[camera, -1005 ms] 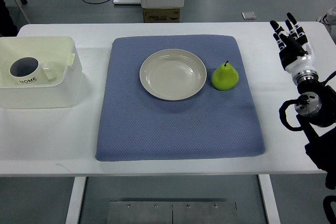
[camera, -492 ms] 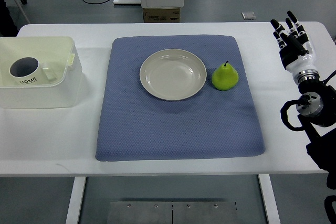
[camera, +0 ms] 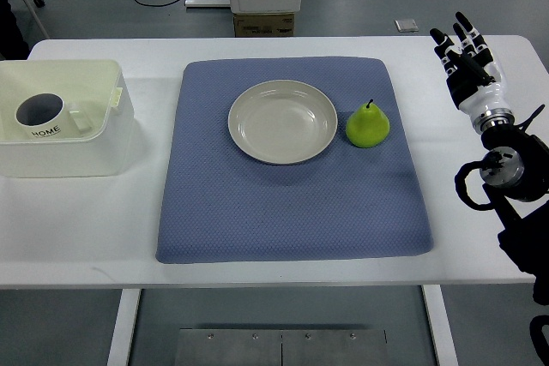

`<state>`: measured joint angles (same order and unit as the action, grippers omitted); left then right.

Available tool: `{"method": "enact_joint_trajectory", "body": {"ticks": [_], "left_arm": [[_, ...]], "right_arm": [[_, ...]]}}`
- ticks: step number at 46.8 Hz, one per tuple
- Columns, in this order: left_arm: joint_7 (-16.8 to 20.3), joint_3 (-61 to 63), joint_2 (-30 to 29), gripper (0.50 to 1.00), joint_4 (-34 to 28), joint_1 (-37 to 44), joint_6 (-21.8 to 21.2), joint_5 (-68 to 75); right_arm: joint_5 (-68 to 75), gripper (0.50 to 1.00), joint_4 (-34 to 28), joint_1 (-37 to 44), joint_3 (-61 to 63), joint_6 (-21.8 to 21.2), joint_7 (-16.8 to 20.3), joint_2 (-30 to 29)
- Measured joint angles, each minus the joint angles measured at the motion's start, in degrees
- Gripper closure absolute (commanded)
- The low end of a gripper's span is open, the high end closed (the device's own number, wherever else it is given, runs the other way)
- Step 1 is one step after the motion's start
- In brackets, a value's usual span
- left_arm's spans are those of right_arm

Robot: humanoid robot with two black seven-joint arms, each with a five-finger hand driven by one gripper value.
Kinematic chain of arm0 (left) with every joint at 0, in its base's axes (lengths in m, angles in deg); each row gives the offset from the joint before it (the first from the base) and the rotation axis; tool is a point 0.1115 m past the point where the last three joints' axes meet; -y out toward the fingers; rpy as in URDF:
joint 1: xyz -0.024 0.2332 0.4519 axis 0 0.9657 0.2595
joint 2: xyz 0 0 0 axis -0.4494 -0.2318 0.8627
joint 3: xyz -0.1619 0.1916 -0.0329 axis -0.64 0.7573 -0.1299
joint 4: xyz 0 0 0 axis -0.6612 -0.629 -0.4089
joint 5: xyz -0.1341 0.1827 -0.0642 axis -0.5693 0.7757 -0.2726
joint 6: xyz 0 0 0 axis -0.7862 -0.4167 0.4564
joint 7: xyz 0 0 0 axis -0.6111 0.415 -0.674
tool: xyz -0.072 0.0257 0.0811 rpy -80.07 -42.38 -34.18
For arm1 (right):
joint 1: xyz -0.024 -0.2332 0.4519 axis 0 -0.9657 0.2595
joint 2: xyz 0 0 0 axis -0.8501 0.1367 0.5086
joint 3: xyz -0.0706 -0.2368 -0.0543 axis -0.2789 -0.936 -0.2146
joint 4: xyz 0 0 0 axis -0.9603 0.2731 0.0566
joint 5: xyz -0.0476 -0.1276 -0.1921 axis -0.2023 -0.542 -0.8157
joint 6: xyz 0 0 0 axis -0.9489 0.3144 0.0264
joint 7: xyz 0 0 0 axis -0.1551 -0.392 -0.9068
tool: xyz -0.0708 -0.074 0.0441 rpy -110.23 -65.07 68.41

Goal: Place pear on plate with right hand
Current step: 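Move the right hand toward the green pear beside the plate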

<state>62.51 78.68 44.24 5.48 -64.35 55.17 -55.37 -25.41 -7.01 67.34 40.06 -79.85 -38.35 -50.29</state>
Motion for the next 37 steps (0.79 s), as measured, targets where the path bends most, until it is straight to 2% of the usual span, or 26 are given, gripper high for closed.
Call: {"method": "enact_joint_trajectory", "body": {"ticks": [22,37], "left_arm": [[0.0,0.0,0.0,0.500,0.0,0.0,0.0,0.0],[0.0,0.0,0.0,0.500,0.0,0.0,0.0,0.0]], "right_arm": [[0.0,0.500,-0.3,-0.8,-3.2,-1.4,-0.7,1.1],[-0.1,0.500,-0.9,-2.7,-13.6,-1.8,-7.3,2.4]]}}
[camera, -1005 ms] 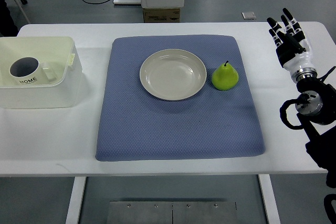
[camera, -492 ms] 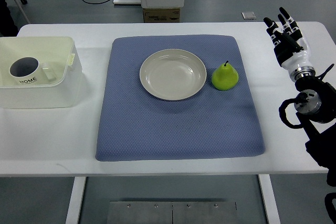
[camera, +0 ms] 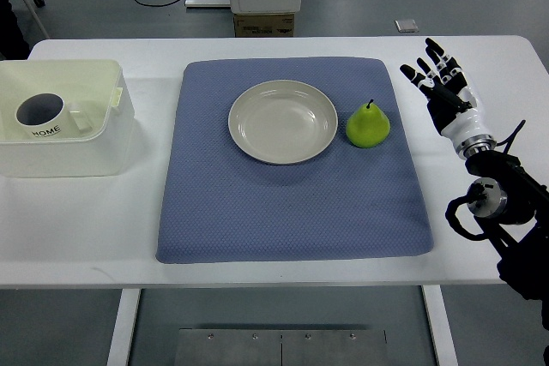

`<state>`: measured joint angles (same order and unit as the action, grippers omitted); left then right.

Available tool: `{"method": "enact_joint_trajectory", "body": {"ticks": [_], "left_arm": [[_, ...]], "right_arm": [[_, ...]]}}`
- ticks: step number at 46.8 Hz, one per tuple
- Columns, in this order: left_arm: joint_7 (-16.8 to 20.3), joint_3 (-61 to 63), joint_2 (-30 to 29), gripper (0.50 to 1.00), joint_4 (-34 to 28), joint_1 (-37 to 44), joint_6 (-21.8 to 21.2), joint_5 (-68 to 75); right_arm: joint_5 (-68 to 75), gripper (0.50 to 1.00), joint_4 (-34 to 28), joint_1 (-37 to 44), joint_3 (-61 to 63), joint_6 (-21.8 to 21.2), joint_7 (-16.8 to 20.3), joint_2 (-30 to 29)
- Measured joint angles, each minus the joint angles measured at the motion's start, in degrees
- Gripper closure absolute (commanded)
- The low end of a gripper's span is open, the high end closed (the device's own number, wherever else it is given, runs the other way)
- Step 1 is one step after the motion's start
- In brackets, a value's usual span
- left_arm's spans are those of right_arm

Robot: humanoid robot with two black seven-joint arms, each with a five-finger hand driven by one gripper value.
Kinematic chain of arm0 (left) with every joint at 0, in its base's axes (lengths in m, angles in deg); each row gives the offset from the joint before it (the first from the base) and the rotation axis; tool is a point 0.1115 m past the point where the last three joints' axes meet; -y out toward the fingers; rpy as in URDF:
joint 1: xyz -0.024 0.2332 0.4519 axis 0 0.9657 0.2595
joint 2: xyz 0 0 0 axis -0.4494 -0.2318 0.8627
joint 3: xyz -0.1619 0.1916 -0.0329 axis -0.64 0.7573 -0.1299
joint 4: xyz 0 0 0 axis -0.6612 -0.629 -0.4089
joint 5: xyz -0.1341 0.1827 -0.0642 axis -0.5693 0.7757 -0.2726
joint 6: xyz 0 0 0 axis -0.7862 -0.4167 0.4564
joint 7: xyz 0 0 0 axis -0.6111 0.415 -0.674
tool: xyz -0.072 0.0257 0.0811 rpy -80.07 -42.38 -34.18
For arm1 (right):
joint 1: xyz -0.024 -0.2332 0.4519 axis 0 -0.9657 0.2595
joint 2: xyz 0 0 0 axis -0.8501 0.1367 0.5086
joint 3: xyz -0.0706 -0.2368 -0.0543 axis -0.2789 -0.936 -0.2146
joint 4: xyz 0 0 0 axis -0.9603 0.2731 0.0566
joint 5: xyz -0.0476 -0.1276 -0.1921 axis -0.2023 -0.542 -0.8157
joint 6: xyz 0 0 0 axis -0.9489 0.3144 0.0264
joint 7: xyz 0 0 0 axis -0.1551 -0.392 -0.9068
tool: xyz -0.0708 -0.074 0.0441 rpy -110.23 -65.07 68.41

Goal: Place pear on plate with right hand
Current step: 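Move the right hand toward the green pear beside the plate, then close the right hand's fingers around the green pear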

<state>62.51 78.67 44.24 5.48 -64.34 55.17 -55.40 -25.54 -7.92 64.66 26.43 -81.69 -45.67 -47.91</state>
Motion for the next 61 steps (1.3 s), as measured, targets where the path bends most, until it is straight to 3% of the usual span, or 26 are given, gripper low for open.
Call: {"method": "enact_joint_trajectory", "body": {"ticks": [23,35,46,61], "left_arm": [[0.0,0.0,0.0,0.500,0.0,0.0,0.0,0.0],[0.0,0.0,0.0,0.500,0.0,0.0,0.0,0.0],[0.0,0.0,0.0,0.500,0.0,0.0,0.0,0.0],[0.0,0.0,0.0,0.500,0.0,0.0,0.0,0.0]], "right_arm": [[-0.5,0.500,0.3,0.5,-11.6,0.9,-8.0,0.5],[-0.8,0.500,1.2,0.8,-15.7,1.4,-10.2,0.4],[-0.8,0.502,1.7,1.5,-20.3,5.2,-12.8,0.4],[-0.8,0.509,5.9,2.1,-23.1,6.7,-13.2,-0.6]]}}
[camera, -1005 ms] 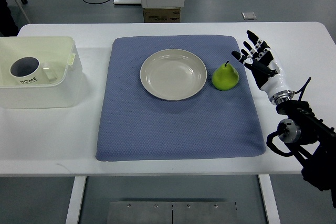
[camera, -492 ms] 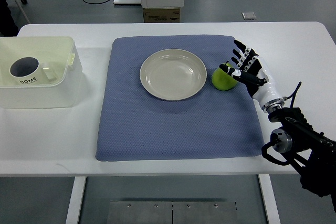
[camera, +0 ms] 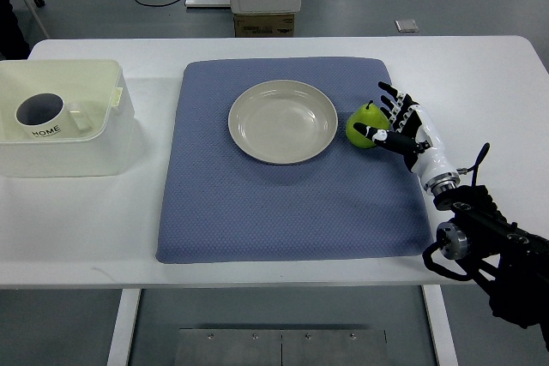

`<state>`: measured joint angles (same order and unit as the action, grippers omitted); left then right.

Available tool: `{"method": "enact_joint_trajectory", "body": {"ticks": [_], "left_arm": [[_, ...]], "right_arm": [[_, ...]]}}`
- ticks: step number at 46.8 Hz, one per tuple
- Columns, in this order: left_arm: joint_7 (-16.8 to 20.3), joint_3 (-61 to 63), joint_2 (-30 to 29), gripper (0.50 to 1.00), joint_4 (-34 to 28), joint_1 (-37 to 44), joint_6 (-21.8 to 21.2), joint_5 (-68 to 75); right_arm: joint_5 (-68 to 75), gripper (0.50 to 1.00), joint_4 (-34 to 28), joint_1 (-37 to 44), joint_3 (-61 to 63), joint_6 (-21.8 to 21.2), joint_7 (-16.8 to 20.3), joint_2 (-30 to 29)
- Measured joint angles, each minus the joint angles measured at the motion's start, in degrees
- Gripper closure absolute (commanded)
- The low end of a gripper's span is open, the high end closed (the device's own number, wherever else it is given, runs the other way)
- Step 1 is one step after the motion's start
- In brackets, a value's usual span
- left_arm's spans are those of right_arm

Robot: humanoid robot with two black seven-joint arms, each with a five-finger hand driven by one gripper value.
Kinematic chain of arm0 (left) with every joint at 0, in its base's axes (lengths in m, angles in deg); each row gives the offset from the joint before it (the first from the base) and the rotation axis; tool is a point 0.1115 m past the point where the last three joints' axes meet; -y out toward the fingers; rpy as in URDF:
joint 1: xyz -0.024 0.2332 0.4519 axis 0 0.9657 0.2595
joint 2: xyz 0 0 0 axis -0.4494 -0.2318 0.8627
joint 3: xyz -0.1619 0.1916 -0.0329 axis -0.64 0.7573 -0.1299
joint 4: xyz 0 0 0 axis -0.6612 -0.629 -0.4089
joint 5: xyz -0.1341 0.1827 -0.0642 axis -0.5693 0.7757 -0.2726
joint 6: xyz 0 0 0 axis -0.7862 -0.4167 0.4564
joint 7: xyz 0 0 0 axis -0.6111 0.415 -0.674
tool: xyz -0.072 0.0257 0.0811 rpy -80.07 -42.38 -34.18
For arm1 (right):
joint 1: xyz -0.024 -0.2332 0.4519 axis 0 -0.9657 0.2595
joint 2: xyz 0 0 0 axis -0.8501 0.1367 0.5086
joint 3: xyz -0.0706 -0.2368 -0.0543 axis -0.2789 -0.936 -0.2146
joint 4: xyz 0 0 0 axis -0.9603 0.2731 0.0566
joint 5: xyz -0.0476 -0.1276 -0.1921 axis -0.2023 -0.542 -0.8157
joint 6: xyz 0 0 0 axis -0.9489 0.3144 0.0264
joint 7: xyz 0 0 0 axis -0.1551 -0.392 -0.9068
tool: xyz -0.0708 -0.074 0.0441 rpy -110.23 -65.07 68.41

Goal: Place pear on plate with right hand
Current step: 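Close the right hand's fingers around the green pear, then lift the pear with the right hand and carry it over the plate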

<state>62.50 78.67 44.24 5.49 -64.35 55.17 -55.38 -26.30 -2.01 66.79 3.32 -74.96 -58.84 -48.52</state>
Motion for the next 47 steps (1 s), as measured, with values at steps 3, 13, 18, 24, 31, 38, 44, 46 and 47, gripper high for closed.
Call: {"method": "enact_joint_trajectory", "body": {"ticks": [3,13,18,24,31,38,44,46,47], "left_arm": [[0.0,0.0,0.0,0.500,0.0,0.0,0.0,0.0],[0.0,0.0,0.0,0.500,0.0,0.0,0.0,0.0],[0.0,0.0,0.0,0.500,0.0,0.0,0.0,0.0],[0.0,0.0,0.0,0.500,0.0,0.0,0.0,0.0],[0.0,0.0,0.0,0.500,0.0,0.0,0.0,0.0],[0.0,0.0,0.0,0.500,0.0,0.0,0.0,0.0],[0.0,0.0,0.0,0.500,0.0,0.0,0.0,0.0],[0.0,0.0,0.0,0.500,0.0,0.0,0.0,0.0],[0.0,0.0,0.0,0.500,0.0,0.0,0.0,0.0]], "right_arm": [[0.0,0.511,0.8,0.2,-0.2,0.0,0.0,-0.2],[-0.2,0.555,2.8,0.3,-1.5,0.4,0.0,-0.9],[-0.2,0.590,3.5,0.7,-2.9,1.5,0.0,-1.2],[-0.2,0.753,4.0,1.0,-5.0,2.5,0.0,-1.7],[-0.2,1.000,4.7,1.4,-5.8,4.5,0.0,-2.5],[-0.2,1.000,4.8,2.3,-6.3,4.6,0.1,-2.7],[0.0,1.000,4.6,4.3,-6.4,4.5,0.1,-2.5],[0.1,1.000,4.6,5.2,-6.3,4.5,0.1,-2.3],[0.1,1.000,4.6,5.8,-6.2,4.5,0.1,-2.2]]}}
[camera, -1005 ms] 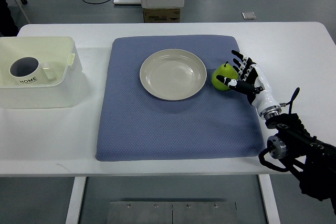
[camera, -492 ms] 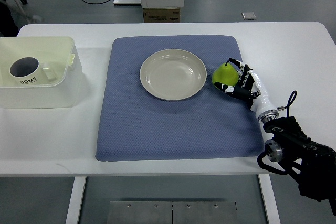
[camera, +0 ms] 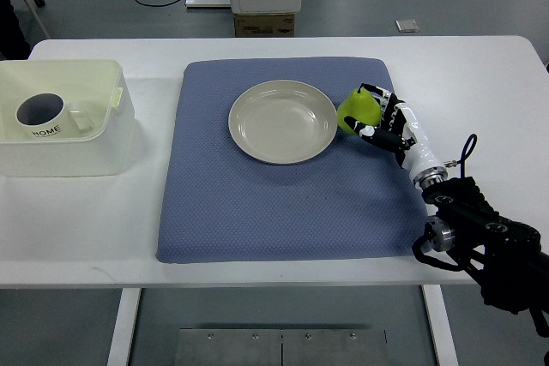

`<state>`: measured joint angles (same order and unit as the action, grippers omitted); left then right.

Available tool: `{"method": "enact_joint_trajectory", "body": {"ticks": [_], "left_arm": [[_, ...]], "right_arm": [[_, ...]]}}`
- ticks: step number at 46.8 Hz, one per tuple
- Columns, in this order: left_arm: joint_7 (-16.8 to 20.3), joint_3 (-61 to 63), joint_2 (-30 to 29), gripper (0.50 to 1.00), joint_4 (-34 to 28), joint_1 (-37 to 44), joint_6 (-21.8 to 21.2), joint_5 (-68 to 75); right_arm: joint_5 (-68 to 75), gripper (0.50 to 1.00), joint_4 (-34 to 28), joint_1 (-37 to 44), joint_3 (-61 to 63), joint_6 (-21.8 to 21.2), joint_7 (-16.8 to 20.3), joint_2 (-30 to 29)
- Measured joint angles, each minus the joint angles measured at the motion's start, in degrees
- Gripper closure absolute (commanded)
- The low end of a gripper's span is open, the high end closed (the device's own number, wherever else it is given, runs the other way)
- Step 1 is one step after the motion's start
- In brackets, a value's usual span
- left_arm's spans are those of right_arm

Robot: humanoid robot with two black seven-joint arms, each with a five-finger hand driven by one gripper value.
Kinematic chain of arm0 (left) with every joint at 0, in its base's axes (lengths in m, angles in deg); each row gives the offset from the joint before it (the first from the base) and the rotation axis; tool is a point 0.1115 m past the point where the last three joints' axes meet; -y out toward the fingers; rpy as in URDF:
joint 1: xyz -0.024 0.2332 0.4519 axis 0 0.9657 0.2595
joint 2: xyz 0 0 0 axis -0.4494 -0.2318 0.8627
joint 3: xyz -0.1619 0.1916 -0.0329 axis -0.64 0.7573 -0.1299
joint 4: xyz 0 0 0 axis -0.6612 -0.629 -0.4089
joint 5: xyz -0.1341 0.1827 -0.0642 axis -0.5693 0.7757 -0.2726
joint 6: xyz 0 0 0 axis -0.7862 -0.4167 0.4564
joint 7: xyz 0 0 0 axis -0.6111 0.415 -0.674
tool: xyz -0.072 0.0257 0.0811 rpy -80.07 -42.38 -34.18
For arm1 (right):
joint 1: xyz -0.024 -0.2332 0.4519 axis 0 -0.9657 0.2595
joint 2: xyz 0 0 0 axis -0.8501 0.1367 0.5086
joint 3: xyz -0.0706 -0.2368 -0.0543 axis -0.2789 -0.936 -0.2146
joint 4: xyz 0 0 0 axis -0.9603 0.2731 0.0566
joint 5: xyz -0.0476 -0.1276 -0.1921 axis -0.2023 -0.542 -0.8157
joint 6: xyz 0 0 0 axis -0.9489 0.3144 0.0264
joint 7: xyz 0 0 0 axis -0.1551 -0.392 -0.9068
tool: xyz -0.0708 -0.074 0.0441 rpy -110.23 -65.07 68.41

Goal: Place pear on plate with right hand
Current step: 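Lift the pear with the right hand and carry it over the plate, then lower the held pear onto the cream plate with the right hand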

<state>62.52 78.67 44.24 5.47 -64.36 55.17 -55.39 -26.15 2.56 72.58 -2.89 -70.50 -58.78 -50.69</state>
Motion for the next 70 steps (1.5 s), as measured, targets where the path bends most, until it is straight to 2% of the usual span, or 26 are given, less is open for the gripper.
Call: {"method": "enact_joint_trajectory", "body": {"ticks": [20,36,49,70], "left_arm": [[0.0,0.0,0.0,0.500,0.0,0.0,0.0,0.0],[0.0,0.0,0.0,0.500,0.0,0.0,0.0,0.0],[0.0,0.0,0.0,0.500,0.0,0.0,0.0,0.0],[0.0,0.0,0.0,0.500,0.0,0.0,0.0,0.0]], "right_arm": [[0.3,1.000,-0.2,7.7,0.6,-0.1,3.2,0.2],[0.3,1.000,-0.6,11.2,0.2,-0.1,5.4,-3.7],[0.2,1.000,-0.7,13.6,-3.8,-0.3,6.1,-7.3],[0.0,1.000,-0.5,14.1,-10.4,-0.2,6.0,-7.3]]}}
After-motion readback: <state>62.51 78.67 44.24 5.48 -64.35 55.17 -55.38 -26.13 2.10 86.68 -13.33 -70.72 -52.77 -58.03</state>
